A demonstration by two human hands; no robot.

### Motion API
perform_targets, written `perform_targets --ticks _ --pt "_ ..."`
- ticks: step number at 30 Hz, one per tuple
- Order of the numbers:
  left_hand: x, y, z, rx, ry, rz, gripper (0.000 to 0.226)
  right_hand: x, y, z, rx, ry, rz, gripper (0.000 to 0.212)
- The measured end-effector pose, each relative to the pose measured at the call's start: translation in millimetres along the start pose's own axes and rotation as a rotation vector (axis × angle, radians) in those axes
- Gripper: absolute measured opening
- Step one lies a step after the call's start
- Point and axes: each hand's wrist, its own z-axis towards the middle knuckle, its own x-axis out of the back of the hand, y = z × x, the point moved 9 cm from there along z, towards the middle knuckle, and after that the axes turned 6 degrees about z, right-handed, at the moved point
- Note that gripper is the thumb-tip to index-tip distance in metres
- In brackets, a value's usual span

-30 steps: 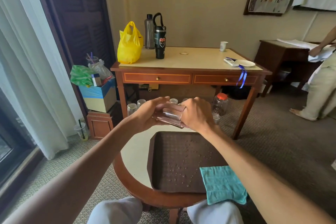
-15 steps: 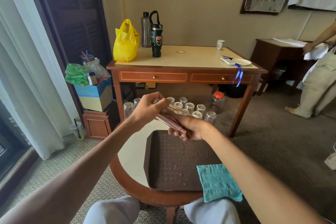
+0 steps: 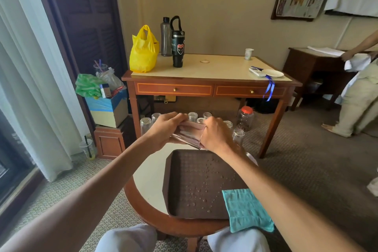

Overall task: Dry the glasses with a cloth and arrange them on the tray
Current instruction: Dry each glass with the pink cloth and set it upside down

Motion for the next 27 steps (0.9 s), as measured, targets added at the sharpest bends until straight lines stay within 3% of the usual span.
perform_targets --ticks 1,4,7,8,10,12,15,17,20,22,25,27 --pt "2 7 0 -0.051 0.023 0.041 0.026 -15 12 2 -0.140 -0.102 0.195 0.018" --pt "7 25 1 -0.165 0.103 0.140 0.031 -69 26 -25 -0.654 -0.545 0.892 0.056" --pt "7 33 0 -0.239 0.117 0.218 0.029 -79 15 -41 -0.738 -0.729 1.130 0.061" --pt "6 32 -1 -0.243 0.097 0.192 0.029 -76 16 -38 -0.700 -0.703 1.085 0.058" --pt "4 25 1 -0.191 0.021 0.015 0.028 -58 21 -19 -0.540 -0.482 0.875 0.043" --pt "0 18 1 -0.087 -0.078 -0.173 0.026 -19 12 0 -0.254 -0.157 0.530 0.027" --pt "1 9 0 0.079 -0.110 -0.151 0.026 38 -31 -6 0.198 0.288 -0.008 0.027" --pt "3 4 -3 0.155 -0.054 -0.078 0.022 44 -45 -9 0.301 0.329 -0.145 0.026" --pt "8 9 -4 0.133 0.034 0.021 0.024 41 -40 -4 0.234 0.269 -0.067 0.016" --pt "15 22 -1 0.009 0.111 0.090 0.025 22 -18 6 0.005 0.087 0.174 0.014" --pt "26 50 -4 -0.269 0.260 0.215 0.025 -48 4 -13 -0.540 -0.511 0.935 0.038" --pt "26 63 -14 -0.405 0.322 0.246 0.022 -63 -4 -28 -0.658 -0.730 1.209 0.051"
